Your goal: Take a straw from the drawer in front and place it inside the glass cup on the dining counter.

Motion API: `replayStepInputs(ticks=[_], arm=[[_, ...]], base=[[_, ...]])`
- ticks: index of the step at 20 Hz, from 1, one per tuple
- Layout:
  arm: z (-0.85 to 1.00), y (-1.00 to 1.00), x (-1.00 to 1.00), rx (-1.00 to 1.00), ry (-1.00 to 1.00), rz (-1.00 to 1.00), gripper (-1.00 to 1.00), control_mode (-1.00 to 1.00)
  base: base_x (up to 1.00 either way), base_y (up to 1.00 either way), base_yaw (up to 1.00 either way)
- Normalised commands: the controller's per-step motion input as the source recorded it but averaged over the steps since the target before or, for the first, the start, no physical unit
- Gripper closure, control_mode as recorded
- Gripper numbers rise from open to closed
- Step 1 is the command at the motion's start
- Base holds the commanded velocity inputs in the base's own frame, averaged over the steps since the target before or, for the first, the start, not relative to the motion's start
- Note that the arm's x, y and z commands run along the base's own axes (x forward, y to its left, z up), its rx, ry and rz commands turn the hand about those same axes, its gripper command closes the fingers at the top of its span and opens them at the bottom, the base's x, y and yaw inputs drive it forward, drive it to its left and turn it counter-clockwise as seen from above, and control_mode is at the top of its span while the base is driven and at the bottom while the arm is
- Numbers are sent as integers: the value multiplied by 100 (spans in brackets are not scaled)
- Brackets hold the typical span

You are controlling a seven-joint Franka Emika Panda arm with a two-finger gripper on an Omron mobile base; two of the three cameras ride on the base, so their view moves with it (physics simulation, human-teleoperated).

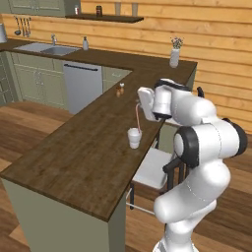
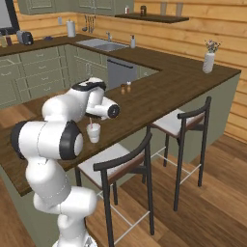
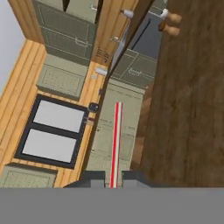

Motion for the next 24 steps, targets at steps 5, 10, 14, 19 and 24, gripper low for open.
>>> replayStepInputs(ticks=[5, 10, 14, 19, 24], arm=[[20, 0, 1, 4, -11, 13, 100, -100], [0, 7, 0, 0, -1, 2, 100, -100], [0, 26, 0, 0, 0, 0, 100, -100], [1, 40, 18, -6, 0, 0, 100, -100], [0, 8, 63, -1, 1, 4, 100, -100]], base=[[0, 0, 0], [0, 0, 0], [0, 0, 0], [0, 0, 0], [0, 0, 0]])
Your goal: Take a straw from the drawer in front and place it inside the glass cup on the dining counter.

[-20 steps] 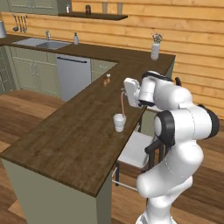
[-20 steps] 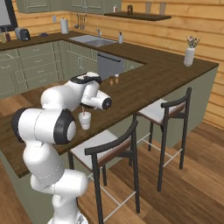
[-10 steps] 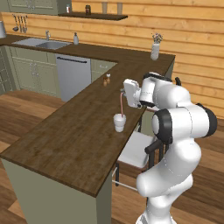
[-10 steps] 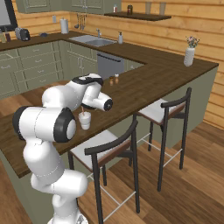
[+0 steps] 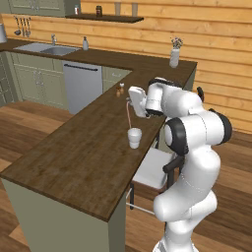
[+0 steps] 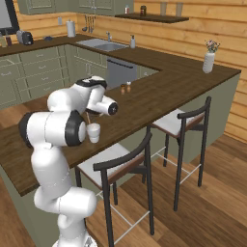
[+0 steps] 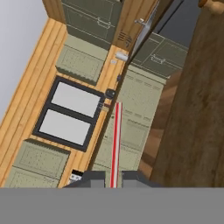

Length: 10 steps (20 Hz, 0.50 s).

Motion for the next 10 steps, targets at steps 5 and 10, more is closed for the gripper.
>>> replayStepInputs(ticks=[5, 10], arm=[[-7, 0, 69, 0, 4, 9, 100, -100], [-11, -14, 55, 0, 4, 10, 100, -100]], base=[[0, 0, 0], [0, 0, 0]])
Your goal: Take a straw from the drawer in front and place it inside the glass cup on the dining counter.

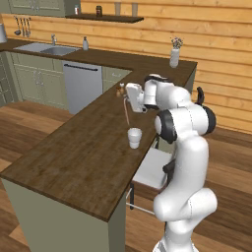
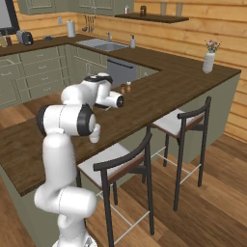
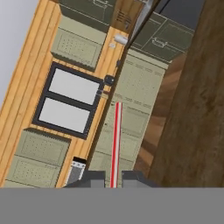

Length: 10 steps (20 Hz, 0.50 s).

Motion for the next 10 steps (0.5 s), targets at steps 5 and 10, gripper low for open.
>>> replayStepInputs(ticks=[5, 10], arm=[[-10, -38, 2, 0, 0, 9, 100, -100], [-1, -20, -28, 0, 0, 4, 100, -100]], base=[[0, 0, 0], [0, 0, 0]])
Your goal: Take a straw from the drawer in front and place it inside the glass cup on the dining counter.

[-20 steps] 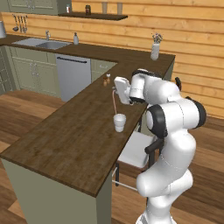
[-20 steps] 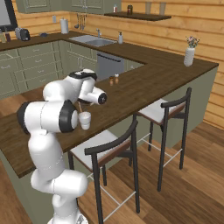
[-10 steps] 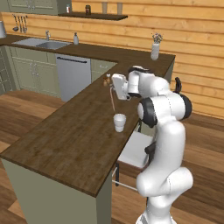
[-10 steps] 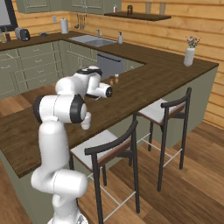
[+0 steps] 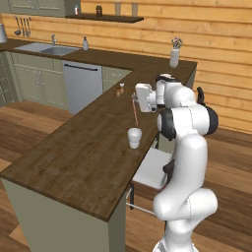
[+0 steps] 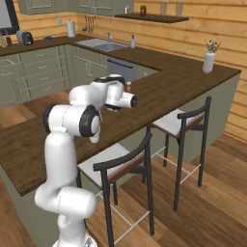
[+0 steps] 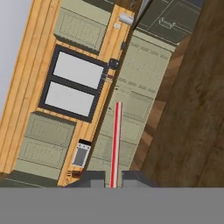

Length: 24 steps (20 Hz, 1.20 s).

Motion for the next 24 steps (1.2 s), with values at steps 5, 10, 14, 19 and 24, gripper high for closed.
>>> replayStepInputs(ticks=[5, 10, 14, 19, 24], arm=[[0, 0, -69, 0, 0, 3, 100, -100], [0, 7, -43, 0, 0, 0, 100, -100], [2, 28, 5, 0, 0, 0, 100, -100], [13, 6, 30, 0, 0, 0, 100, -100], [20, -12, 45, 6, 0, 1, 100, -100]], base=[[0, 0, 0], [0, 0, 0], [0, 0, 0], [0, 0, 0], [0, 0, 0]])
